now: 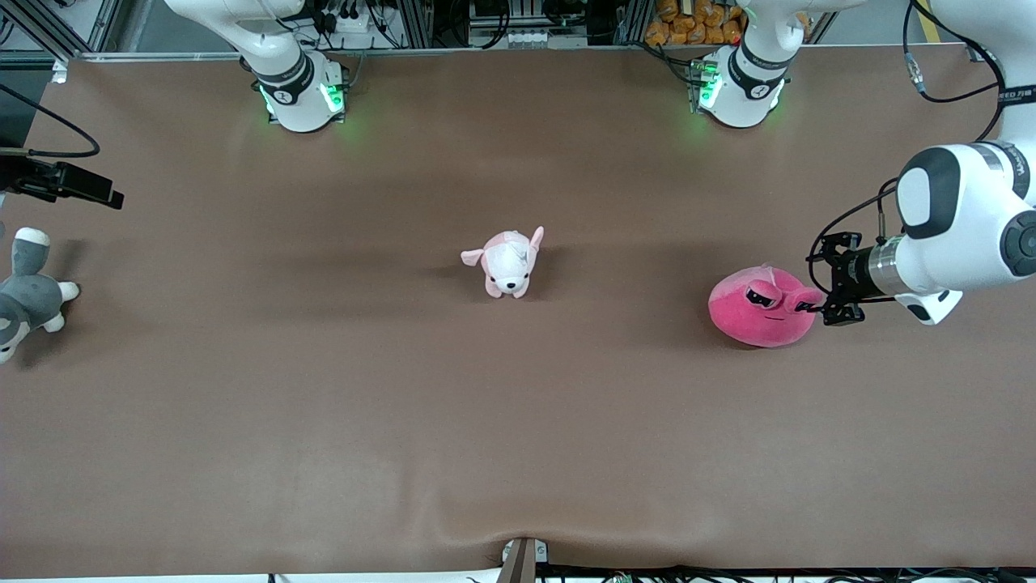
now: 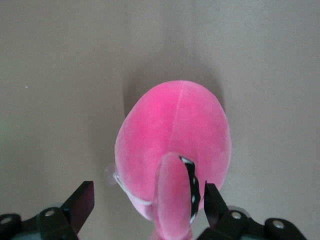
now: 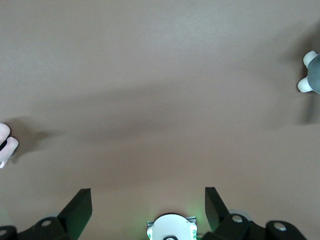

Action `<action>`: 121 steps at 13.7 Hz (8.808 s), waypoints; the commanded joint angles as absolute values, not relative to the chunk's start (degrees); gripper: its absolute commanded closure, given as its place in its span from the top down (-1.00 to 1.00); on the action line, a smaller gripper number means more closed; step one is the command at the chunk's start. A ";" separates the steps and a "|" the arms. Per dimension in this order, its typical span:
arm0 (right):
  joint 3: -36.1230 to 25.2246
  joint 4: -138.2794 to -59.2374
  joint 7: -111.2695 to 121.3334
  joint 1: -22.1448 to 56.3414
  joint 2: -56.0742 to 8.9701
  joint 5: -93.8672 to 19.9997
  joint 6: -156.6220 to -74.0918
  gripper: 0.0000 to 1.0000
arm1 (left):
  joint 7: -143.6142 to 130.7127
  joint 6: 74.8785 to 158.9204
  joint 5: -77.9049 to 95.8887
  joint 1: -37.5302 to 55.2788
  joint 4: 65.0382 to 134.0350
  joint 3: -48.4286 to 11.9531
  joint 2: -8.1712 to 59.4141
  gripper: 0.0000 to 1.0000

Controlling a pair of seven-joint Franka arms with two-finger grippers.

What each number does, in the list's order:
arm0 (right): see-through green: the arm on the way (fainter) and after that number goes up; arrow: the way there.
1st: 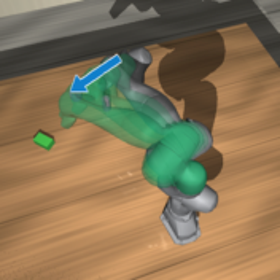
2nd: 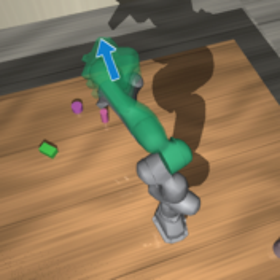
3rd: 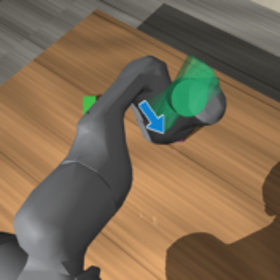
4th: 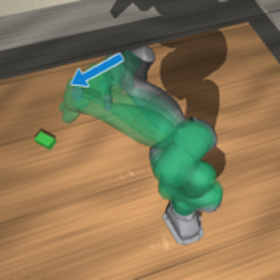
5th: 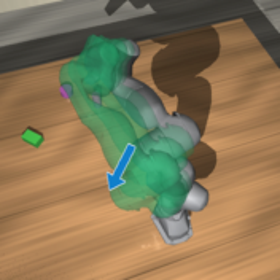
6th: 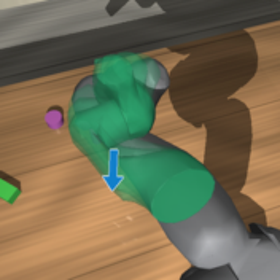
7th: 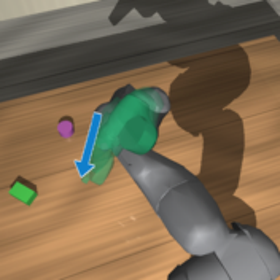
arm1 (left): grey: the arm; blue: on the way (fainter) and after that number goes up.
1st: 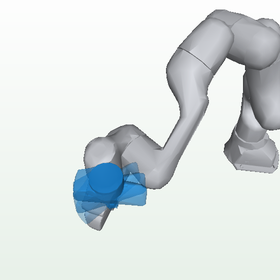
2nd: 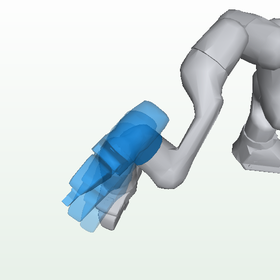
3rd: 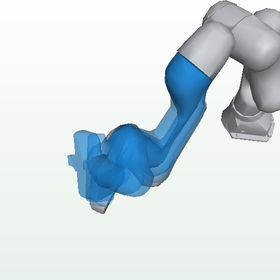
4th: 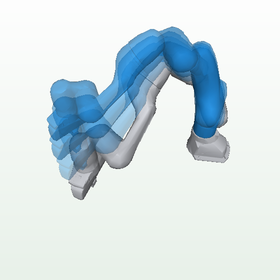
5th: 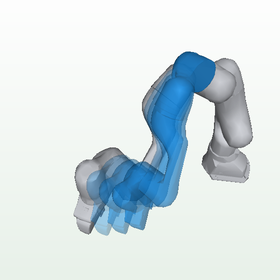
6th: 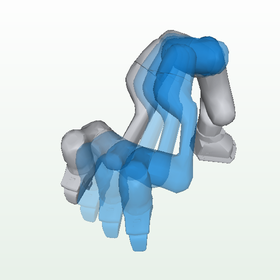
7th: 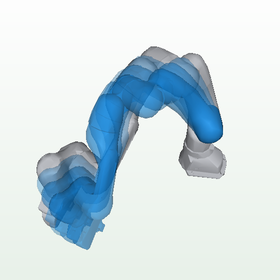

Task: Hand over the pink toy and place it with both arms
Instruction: 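Close the left gripper on the pink plush's ear and lift, then carry the pink plush toward the table middle with the left gripper, then hold the plush with the left gripper while the right gripper reaches it, then grasp the plush's ear with the right gripper, then open the left gripper, then carry the plush away with the right gripper while the left gripper withdraws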

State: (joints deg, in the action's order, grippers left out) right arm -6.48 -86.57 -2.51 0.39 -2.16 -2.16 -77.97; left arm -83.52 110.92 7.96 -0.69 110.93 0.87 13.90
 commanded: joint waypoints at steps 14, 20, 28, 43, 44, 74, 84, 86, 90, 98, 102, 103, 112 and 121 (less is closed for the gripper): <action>-5.71 -86.57 -1.76 -0.97 -2.11 -2.64 -78.05 1.00 | -83.32 112.94 16.00 -2.11 108.90 0.09 14.86 -1.00; -5.71 -86.84 -1.85 -0.09 -2.11 -2.55 -77.87 1.00 | -89.11 96.79 18.01 -1.67 97.67 -3.33 13.45 -1.00; -5.80 -86.49 -1.93 -0.18 -2.02 -2.64 -77.96 1.00 | -109.75 94.66 21.80 -1.41 89.04 -14.40 14.06 -1.00; -5.62 -86.31 -2.99 2.71 -2.81 -4.12 -79.54 1.00 | -133.13 100.36 32.34 8.69 82.00 -21.88 16.00 -1.00; -5.62 -86.31 -3.77 3.68 -3.07 -5.26 -79.63 1.00 | -135.76 102.02 32.34 10.18 82.00 -21.97 16.00 -1.00; -5.62 -83.23 15.81 36.91 -12.39 -13.28 -98.78 1.00 | -149.50 120.50 30.59 23.03 81.56 -21.45 20.04 -1.00; -5.62 -83.23 16.44 37.00 -13.36 -13.62 -100.55 -1.00 | -149.15 120.59 30.24 23.55 81.65 -21.45 19.86 -1.00; -5.62 -83.23 16.17 37.09 -13.36 -13.62 -100.55 -1.00 | -149.24 120.59 30.15 23.64 81.65 -21.45 19.86 -1.00; -5.62 -83.23 15.91 36.91 -13.36 -13.71 -100.55 -1.00 | -149.33 120.50 30.06 23.82 81.65 -21.45 19.60 -1.00; -6.06 -83.50 15.91 34.90 -13.18 -13.71 -98.09 -1.00 | -149.50 120.41 27.33 23.82 81.65 -21.88 19.34 -1.00; -6.06 -83.50 15.91 34.10 -13.01 -13.71 -97.21 -1.00 | -149.24 120.15 27.16 23.73 81.56 -21.71 19.25 1.00; -6.06 -83.50 15.91 34.01 -13.01 -13.71 -97.12 -1.00 | -148.98 119.89 27.16 23.56 81.56 -21.53 19.07 1.00; -6.06 -83.58 16.70 30.15 -12.75 -13.71 -93.44 -1.00 | -126.78 106.80 9.77 17.42 81.47 -21.01 16.70 1.00; -6.06 -85.25 18.97 17.68 -12.83 -13.71 -84.03 -1.00 | -84.16 91.68 1.93 6.70 81.56 -20.92 9.94 1.00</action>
State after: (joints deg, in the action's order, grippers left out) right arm -6.85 -85.09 17.14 21.09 -12.89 -13.81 -85.65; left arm -91.81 94.20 3.02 9.91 81.04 -20.70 11.80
